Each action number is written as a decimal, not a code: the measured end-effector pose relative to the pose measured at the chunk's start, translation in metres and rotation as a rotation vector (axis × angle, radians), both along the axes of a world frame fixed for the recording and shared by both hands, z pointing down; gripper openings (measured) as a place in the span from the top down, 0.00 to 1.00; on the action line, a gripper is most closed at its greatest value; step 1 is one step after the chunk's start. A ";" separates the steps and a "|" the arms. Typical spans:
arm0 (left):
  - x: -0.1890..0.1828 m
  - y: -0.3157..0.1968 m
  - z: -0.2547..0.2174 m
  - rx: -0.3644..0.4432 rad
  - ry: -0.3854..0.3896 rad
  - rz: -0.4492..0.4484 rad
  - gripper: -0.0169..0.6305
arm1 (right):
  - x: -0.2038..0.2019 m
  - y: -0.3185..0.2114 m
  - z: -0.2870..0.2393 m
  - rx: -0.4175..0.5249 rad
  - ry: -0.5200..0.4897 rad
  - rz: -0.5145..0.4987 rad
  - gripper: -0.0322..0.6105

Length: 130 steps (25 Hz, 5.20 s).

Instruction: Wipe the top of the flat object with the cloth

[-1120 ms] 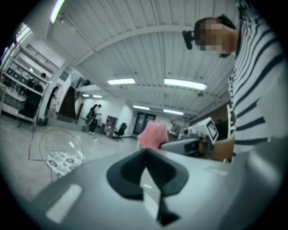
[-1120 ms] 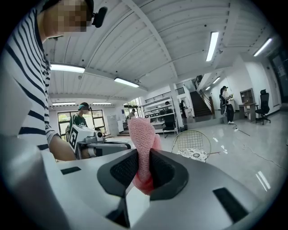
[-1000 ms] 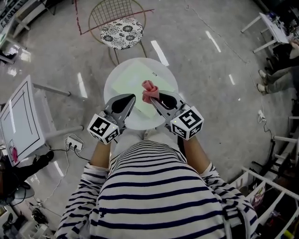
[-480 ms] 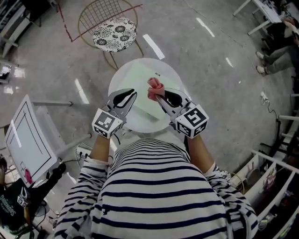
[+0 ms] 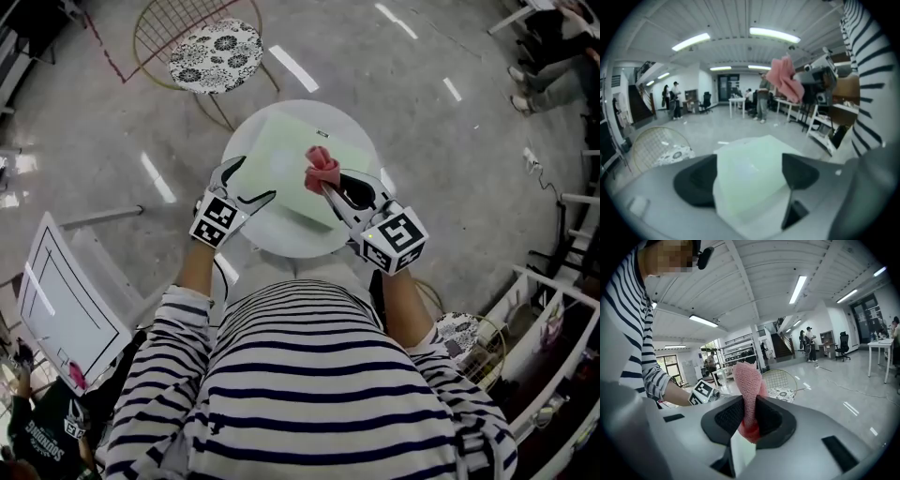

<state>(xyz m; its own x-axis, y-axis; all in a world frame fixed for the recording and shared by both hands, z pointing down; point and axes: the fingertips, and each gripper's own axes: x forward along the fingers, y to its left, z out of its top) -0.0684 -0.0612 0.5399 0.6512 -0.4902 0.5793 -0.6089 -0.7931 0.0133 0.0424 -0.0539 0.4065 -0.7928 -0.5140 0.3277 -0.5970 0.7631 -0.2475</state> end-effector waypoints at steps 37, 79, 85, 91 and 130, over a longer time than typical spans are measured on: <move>0.015 0.107 0.129 -0.393 -0.231 0.061 0.22 | 0.010 -0.036 0.085 -0.179 0.185 0.063 0.86; 0.040 0.128 0.136 -0.405 -0.252 0.196 0.22 | -0.077 -0.071 0.244 -0.362 0.571 0.102 0.86; 0.042 0.128 0.137 -0.412 -0.258 0.200 0.22 | -0.054 -0.074 0.241 -0.379 0.563 0.140 0.85; 0.042 0.126 0.139 -0.421 -0.272 0.206 0.22 | -0.033 -0.080 0.238 -0.420 0.525 0.199 0.85; 0.045 0.124 0.142 -0.442 -0.295 0.198 0.22 | 0.197 -0.073 0.241 -0.491 0.672 0.541 0.85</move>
<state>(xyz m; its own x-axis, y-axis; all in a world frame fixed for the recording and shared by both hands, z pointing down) -0.0236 0.0631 0.6817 0.4855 -0.0445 0.8731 -0.4777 -0.8500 0.2223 0.2395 -0.1267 0.6474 -0.0630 -0.4388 0.8964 -0.9667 0.2501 0.0545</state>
